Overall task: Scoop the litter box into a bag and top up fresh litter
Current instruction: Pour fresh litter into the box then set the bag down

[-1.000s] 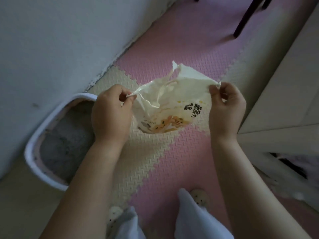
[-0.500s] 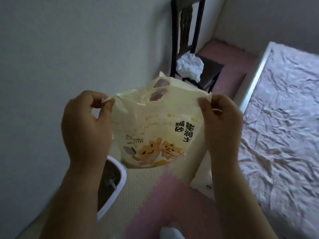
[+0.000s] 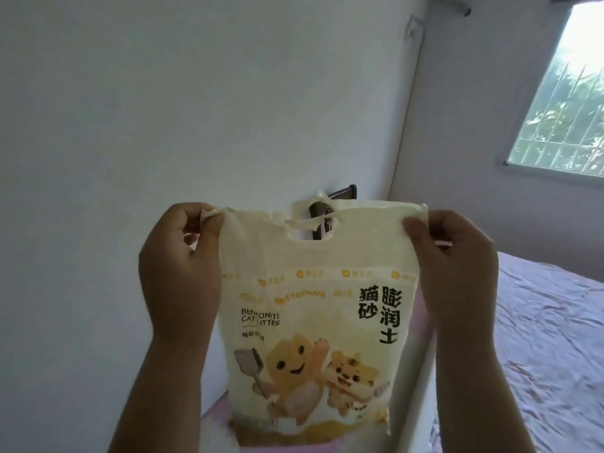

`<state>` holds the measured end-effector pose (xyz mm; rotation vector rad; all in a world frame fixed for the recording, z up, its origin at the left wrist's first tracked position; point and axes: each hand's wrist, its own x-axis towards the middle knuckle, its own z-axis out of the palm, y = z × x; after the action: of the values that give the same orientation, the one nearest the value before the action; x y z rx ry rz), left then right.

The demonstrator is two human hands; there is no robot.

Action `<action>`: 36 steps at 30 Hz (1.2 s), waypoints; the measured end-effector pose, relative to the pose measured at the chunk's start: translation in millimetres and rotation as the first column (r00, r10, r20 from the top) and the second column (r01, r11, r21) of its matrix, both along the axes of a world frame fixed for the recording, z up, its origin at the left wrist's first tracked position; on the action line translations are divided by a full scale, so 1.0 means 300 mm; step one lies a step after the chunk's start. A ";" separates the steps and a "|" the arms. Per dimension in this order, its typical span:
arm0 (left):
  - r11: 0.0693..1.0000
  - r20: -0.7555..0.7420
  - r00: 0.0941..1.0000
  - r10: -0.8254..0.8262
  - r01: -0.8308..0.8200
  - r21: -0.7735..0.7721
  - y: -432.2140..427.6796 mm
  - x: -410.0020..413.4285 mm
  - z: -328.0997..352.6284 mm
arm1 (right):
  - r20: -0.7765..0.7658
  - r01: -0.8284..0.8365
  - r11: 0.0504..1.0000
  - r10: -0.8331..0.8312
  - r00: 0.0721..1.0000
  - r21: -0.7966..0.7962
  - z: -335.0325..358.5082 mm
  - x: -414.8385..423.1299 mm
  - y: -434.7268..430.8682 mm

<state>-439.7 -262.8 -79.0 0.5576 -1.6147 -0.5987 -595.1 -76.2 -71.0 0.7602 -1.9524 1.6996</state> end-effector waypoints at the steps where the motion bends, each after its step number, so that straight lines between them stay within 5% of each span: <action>1: 1.000 0.008 1.000 -0.010 0.010 0.001 -0.011 -0.015 0.003 | 0.001 0.009 1.000 -0.009 1.000 0.014 0.006 -0.016 -0.010; 23: 0.956 0.069 0.957 -0.282 0.275 0.097 -0.620 -0.682 0.041 | 0.066 0.257 0.965 -0.260 0.963 0.051 -0.026 -0.587 -0.520; 36: 0.989 0.016 0.992 -0.128 0.126 0.073 -0.683 -1.084 0.071 | 0.022 0.076 0.997 -0.076 0.997 -0.020 0.018 -1.117 -0.657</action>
<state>-764.9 -467.6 -57.7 0.5175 -1.6624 -0.7501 -930.1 -273.4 -65.7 0.6546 -1.9495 1.6870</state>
